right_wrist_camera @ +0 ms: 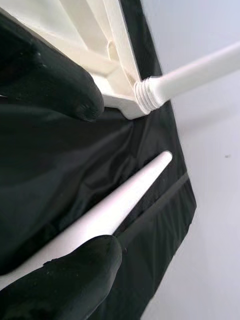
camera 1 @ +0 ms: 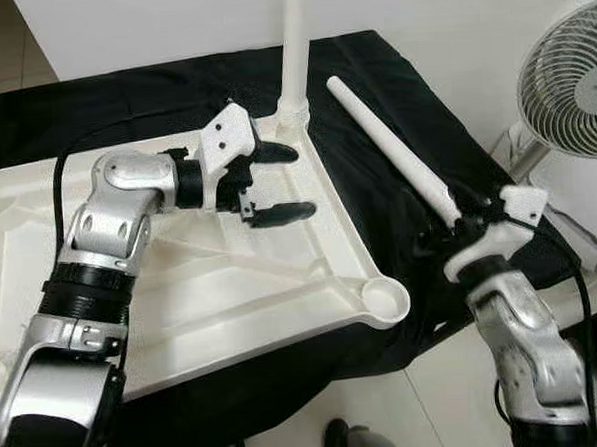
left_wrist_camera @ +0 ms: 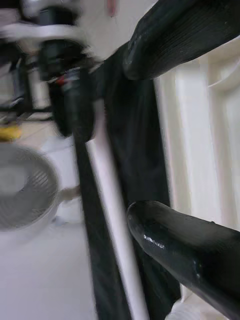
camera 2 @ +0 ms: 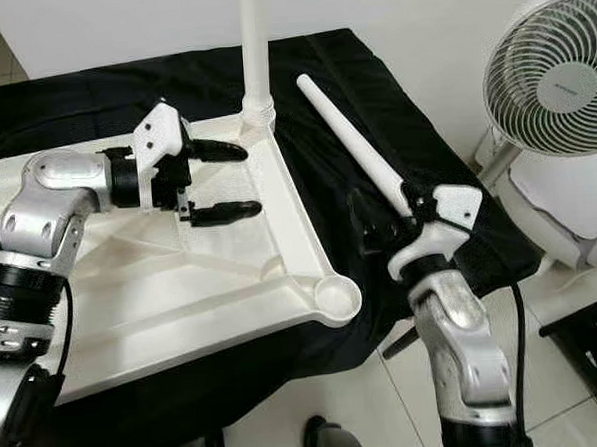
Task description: Building children table
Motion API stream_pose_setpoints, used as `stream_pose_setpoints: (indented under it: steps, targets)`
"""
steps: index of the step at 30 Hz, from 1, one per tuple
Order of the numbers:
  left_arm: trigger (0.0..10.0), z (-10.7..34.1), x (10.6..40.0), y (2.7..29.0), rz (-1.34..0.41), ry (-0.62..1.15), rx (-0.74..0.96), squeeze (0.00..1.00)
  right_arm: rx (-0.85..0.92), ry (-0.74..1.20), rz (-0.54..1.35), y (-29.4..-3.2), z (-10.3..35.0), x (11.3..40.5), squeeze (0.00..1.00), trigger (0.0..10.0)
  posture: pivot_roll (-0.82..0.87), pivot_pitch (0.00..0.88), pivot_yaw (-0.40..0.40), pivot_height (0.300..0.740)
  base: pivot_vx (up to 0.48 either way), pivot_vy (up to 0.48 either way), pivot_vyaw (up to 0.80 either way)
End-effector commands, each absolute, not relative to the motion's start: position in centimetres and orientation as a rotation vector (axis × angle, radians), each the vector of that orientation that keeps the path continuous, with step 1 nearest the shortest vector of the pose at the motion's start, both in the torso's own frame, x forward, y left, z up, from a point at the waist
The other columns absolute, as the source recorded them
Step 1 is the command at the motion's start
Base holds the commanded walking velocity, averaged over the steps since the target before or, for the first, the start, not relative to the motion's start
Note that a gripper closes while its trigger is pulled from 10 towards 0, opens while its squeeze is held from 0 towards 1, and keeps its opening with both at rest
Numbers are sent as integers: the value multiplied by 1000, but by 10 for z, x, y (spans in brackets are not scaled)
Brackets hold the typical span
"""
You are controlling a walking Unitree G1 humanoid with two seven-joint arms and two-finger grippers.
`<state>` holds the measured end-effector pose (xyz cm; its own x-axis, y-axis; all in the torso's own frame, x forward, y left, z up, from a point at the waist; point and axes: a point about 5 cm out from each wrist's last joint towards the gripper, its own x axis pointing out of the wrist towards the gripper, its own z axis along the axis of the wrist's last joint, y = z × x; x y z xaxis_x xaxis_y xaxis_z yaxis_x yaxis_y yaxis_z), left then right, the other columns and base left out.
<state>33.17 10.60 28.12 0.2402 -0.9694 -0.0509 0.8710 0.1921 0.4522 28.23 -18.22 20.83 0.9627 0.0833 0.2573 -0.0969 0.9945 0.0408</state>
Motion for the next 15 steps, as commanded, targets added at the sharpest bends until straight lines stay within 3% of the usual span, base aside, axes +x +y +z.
stream_pose_setpoints:
  steps: [1, 10, 12, 14, 15]
  targets:
    - [10000, 286, 346, 112, -914, -347, 280, 0, 37, -216, 11, -188, 198, 287, 0, 10000, 42, 184, -48, 740, 0, 0, 0]
    - [10000, 278, 347, 118, -686, -349, 126, 0, 50, -254, -70, -188, 191, 283, 0, 10000, 47, 185, -50, 740, 0, 0, 0]
    - [10000, 273, 343, 120, -572, -346, -11, 0, 87, -274, -163, -195, 186, 275, 0, 10000, 54, 201, -46, 740, 0, 0, 0]
    - [10000, 273, 343, 120, -572, -346, -11, 0, 87, -274, -163, -195, 186, 275, 0, 10000, 54, 201, -46, 740, 0, 0, 0]
    - [10000, 262, 337, 122, -476, -335, -95, 0, 112, -289, -212, -195, 182, 265, 0, 10000, 51, 204, -45, 740, 0, 0, 0]
